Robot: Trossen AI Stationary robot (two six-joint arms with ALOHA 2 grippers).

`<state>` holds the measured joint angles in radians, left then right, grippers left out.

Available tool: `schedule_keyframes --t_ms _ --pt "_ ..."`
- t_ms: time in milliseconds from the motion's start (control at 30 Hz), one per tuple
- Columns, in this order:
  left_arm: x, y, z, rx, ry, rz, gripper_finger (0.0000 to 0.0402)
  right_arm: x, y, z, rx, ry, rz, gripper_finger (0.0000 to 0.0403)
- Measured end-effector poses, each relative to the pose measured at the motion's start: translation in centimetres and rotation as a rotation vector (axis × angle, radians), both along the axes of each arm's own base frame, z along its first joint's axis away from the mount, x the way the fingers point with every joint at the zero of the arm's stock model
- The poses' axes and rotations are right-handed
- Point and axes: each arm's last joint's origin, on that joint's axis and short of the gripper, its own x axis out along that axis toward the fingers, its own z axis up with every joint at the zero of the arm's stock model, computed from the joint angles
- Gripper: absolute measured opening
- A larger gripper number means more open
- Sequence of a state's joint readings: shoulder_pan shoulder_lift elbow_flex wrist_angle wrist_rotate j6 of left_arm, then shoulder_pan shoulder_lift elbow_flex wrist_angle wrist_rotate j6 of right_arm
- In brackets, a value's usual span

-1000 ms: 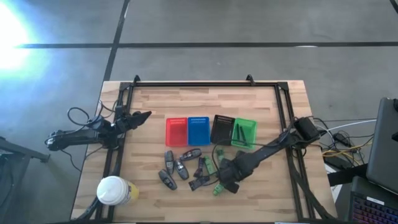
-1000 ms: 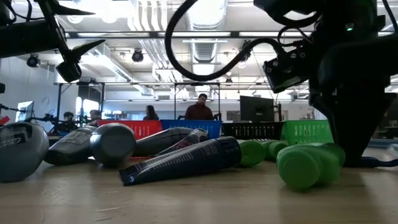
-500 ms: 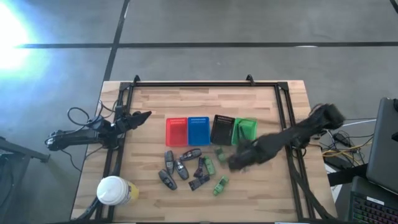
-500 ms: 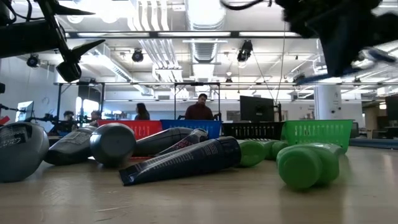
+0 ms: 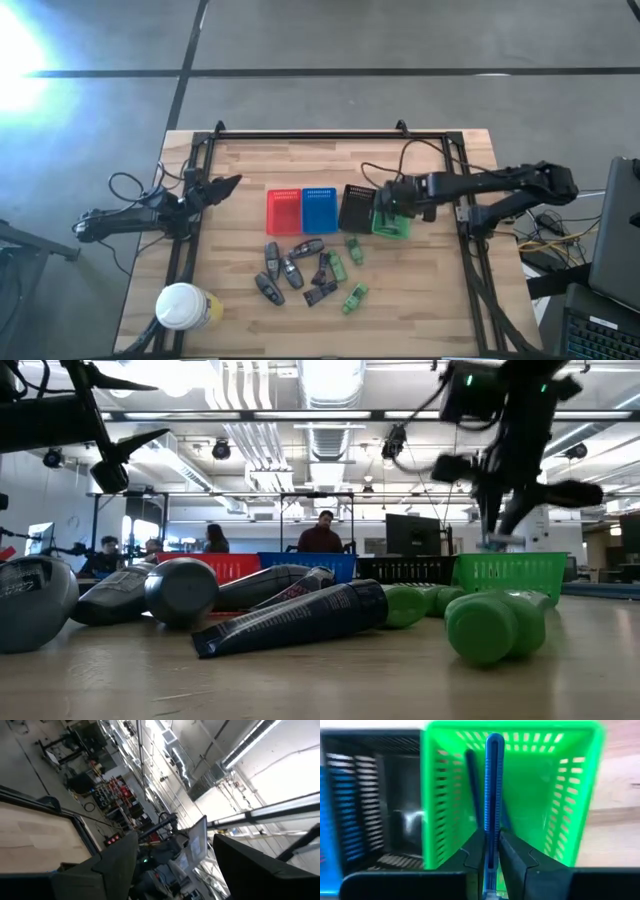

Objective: Pick & Place Travel size toiletries
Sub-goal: Put the razor into the green bin, then put the shampoo into the black bin

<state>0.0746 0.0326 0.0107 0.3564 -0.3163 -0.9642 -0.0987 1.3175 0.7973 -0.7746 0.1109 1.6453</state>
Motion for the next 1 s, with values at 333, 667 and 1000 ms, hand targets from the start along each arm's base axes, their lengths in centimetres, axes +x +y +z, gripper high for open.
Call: schedule_keyframes --t_ms 333,667,1000 --pt "-0.1 0.0 0.2 -0.012 -0.025 -0.005 0.0266 1.0 -0.4 0.0 -0.014 0.039 0.163 0.0129" --pt "-0.1 0.0 0.3 -0.101 -0.080 -0.051 0.0266 4.0 2.1 3.8 -0.047 0.036 0.668 0.0232" --pt "0.5 -0.9 -0.8 -0.012 0.080 -0.359 0.0266 8.3 14.2 3.0 -0.126 0.045 1.539 0.0268"
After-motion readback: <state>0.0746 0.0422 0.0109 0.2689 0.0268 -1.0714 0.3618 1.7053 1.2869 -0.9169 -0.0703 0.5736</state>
